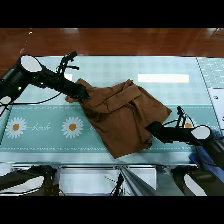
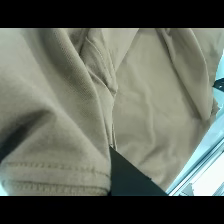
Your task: Fold the shirts.
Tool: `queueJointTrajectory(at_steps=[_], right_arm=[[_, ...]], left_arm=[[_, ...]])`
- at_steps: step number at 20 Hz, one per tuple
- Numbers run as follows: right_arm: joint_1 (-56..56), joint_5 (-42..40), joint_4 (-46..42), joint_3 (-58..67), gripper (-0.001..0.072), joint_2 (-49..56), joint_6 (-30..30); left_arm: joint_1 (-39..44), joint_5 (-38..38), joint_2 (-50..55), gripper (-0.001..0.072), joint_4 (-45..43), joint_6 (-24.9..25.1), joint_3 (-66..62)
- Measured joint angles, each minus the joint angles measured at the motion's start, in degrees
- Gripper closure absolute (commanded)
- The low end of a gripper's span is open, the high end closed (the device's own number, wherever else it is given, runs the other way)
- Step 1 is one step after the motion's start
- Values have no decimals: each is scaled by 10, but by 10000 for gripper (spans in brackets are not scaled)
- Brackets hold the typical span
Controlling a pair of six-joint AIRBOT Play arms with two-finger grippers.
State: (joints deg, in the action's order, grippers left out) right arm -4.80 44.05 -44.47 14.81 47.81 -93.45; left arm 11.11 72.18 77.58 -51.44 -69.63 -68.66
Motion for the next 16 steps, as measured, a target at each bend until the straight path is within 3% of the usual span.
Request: queueJointTrajectory(at_steps=[1,3,5,10,16], right_arm=[[-19,-16,4,0,155,11,-11],[-51,-44,13,1,493,38,-21],[-70,-57,26,4,662,56,-17],[-88,-56,15,82,690,31,11],[-63,0,-117,313,691,-68,3]], left_arm=[[0,0,0,676,0,0,0],[0,-1,0,676,0,0,0],[0,-1,0,677,0,0,0],[-16,-1,-13,677,0,11,-29],[-83,2,-85,677,0,10,-186]])
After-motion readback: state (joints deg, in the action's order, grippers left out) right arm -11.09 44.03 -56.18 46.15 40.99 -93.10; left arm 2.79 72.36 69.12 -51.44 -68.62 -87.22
